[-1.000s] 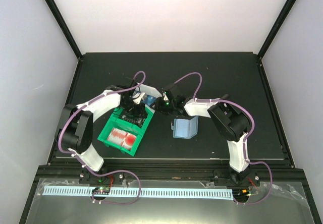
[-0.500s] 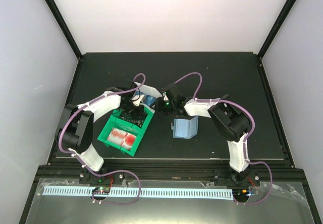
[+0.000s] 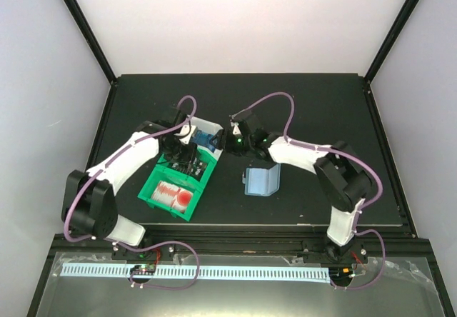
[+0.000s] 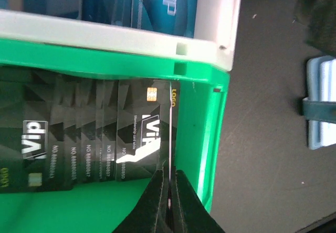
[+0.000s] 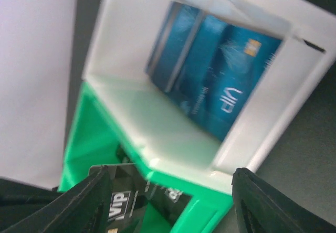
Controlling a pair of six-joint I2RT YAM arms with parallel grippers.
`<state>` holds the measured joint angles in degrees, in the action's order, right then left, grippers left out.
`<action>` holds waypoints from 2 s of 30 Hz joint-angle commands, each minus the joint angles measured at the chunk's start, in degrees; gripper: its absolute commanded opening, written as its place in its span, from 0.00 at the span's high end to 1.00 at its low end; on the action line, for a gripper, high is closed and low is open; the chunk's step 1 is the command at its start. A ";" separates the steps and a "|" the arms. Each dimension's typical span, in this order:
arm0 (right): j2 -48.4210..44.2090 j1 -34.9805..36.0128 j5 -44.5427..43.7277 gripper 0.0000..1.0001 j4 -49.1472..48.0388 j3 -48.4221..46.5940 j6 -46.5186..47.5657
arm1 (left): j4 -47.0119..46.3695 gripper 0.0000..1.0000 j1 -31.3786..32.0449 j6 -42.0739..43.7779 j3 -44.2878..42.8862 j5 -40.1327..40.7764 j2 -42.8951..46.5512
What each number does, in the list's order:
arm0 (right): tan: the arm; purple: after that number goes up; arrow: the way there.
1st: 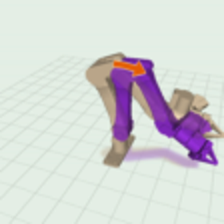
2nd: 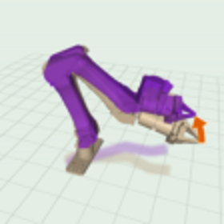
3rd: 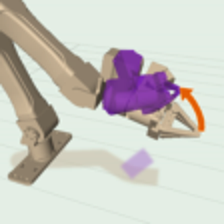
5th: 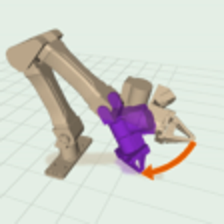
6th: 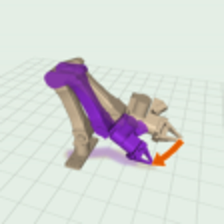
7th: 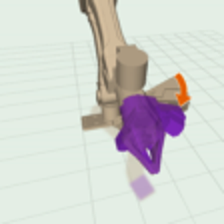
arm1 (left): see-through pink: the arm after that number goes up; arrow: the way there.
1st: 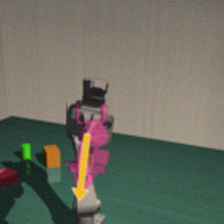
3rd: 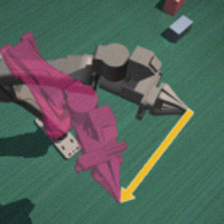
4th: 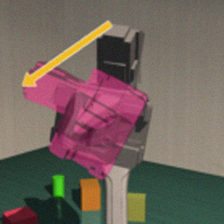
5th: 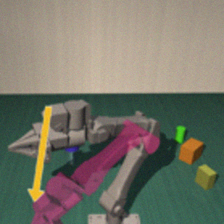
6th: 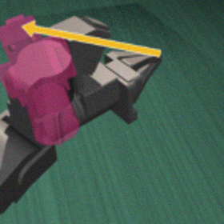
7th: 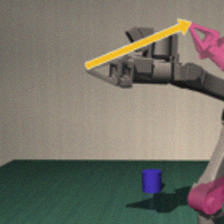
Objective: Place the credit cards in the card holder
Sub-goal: Pick up the credit card from the storage box.
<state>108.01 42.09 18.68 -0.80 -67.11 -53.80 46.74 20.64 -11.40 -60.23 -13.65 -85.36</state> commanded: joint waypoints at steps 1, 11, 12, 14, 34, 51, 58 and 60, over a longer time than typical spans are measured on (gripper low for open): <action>-8.14 0.19 -0.86 0.32 4.32 -1.57 5.82 | 6.42 0.99 0.10 -3.54 -5.53 3.90 6.48; -24.56 0.19 16.46 0.22 3.11 1.72 5.52 | 2.47 0.99 0.02 -21.39 -10.01 -18.03 19.53; -26.00 0.16 16.03 0.23 3.98 2.00 3.90 | 0.10 0.98 0.01 -24.97 -9.09 -20.45 20.74; -28.27 0.11 15.61 0.29 4.89 2.63 -0.01 | -7.62 0.98 -0.06 -32.05 -5.74 -25.64 24.09; -44.08 4.11 14.96 0.68 -13.83 22.59 -17.29 | -47.09 0.98 -0.34 -67.77 21.55 -38.91 38.77; -42.31 3.92 14.63 0.99 -13.78 21.57 -11.11 | -41.59 0.86 1.29 -57.81 22.17 -36.67 39.32; -47.74 0.68 6.55 0.99 -3.90 26.15 -3.89 | -36.26 0.45 2.29 -48.62 22.52 -31.02 35.95; -49.47 -0.41 2.39 0.99 1.45 27.35 -1.09 | -33.65 0.38 3.25 -44.43 21.61 -28.06 34.42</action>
<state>61.95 43.90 29.56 -8.64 -42.11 -61.56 7.38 22.50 -65.06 -37.47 -47.57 -48.62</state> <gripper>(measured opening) 0.017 0.564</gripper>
